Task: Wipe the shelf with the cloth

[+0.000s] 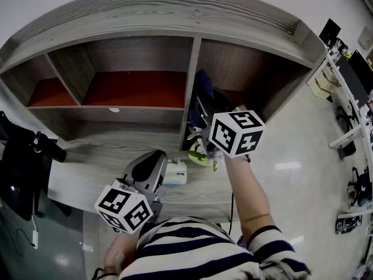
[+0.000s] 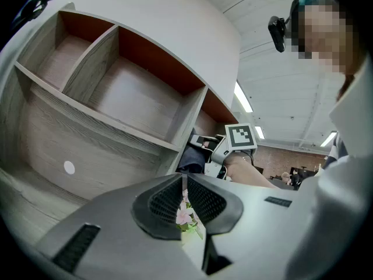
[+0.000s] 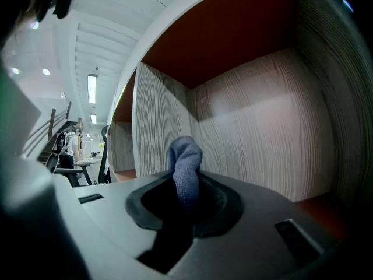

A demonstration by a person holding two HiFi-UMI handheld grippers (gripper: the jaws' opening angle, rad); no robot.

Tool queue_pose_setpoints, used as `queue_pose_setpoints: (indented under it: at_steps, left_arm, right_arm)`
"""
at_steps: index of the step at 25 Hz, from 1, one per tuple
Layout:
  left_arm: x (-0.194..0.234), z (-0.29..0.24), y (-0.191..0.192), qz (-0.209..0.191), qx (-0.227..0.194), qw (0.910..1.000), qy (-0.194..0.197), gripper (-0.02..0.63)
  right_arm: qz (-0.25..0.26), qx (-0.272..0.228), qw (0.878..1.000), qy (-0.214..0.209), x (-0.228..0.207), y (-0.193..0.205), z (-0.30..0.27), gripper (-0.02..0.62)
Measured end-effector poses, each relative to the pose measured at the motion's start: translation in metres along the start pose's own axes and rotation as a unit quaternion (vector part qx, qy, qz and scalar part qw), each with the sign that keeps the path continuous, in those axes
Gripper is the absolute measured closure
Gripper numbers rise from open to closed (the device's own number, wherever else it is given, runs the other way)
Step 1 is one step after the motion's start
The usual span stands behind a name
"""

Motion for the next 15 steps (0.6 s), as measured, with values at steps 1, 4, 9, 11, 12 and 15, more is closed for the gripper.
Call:
queue_pose_setpoints:
  at_steps: [1,4,9,11,12,15]
  left_arm:
    - [0.000,0.000,0.000,0.000,0.000,1.0000,0.001,0.568]
    - [-0.002,-0.001,0.000,0.002,0.001,1.0000,0.003,0.568]
    - [-0.002,-0.002,0.001,0.002,0.000,1.0000,0.006,0.568]
    - [-0.002,-0.004,0.001,0.004,0.000,1.0000,0.009,0.568]
    - [-0.003,-0.006,0.002,0.004,0.000,0.9999,0.012,0.568]
    - [-0.005,-0.010,0.002,0.006,0.002,0.9998,0.019,0.568]
  right_arm:
    - [0.000,0.005,1.000,-0.001,0.000,0.002,0.000,0.515]
    - [0.002,0.013,1.000,-0.001,-0.002,0.006,0.002,0.515]
    - [0.049,-0.025,0.998,0.031,-0.009,-0.007,0.017,0.514]
    - [0.082,-0.052,0.994,0.053,-0.015,-0.020,0.027,0.514]
    - [0.097,-0.063,0.991,0.064,-0.019,-0.027,0.033,0.515]
    - [0.151,-0.090,0.980,0.097,-0.027,-0.047,0.050,0.514]
Point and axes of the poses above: the fingertips, and each gripper's own axes: z backward along the fingers, x to its left, y out of its underside, the point moved 7 cm from there along z, backward along the fingers, and after that the axes turned 7 degrees about y, right-handed, at the moved point
